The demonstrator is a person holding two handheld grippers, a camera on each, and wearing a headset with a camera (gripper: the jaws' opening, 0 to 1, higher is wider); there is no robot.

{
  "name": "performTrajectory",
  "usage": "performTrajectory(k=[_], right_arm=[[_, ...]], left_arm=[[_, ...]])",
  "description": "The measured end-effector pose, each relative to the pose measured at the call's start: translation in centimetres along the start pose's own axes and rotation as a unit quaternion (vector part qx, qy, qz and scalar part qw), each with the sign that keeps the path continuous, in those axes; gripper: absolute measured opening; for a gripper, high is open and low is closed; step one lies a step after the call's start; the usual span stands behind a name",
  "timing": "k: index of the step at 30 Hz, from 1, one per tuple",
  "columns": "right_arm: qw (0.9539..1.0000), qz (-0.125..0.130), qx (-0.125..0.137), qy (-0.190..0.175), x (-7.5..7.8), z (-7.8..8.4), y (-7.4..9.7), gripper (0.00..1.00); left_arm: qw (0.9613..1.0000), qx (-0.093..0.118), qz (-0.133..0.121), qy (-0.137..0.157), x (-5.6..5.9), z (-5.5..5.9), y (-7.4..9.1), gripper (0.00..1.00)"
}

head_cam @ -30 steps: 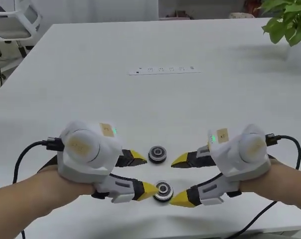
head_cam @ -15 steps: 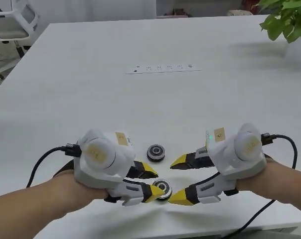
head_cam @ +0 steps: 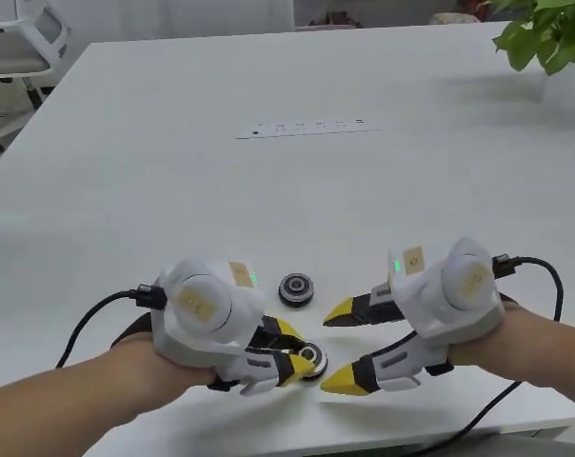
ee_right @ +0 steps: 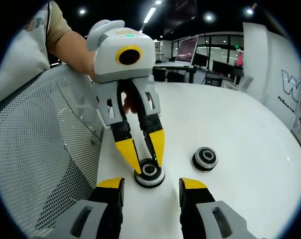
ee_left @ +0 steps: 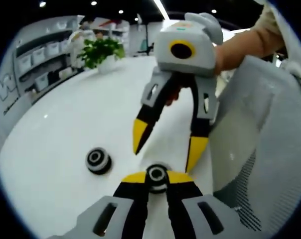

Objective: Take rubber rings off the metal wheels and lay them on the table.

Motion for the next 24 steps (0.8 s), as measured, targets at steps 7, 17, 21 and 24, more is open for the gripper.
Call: performTrajectory(k=[7,17,21,24], right_arm=[[0.9999,-0.009,0.000,-0.005,0.1,0.1,-0.7,0.38],[0.9975,-0.021,0.019,-0.064,0.7,0.5,-1.4,0.30],[0.9970,-0.026,0.022,-0.069,0.5,0.7,-1.4,0.27],[0.9971,-0.029,0.022,-0.068,0.4,0.7,-1.3,0.24]], left_arm=[[1.0000,0.001,-0.006,-0.008,0.1,0.0,-0.1,0.13],[0.9999,0.006,-0.013,-0.002,0.2,0.0,0.0,0.13],[0.9999,0.006,-0.015,-0.002,0.2,0.0,0.0,0.13],[0.9998,0.006,-0.017,-0.002,0.2,0.0,0.0,0.13]])
Point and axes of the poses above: the centre of the closed fingertips' face, and the gripper's own axes: y roughly backward along the fingers, x roughly to its right, z roughly out of its underside, the point moved 8 cm from there along y, roughly backward along the fingers, and after that the axes turned 15 degrees about -y, right-handed, at the moved point
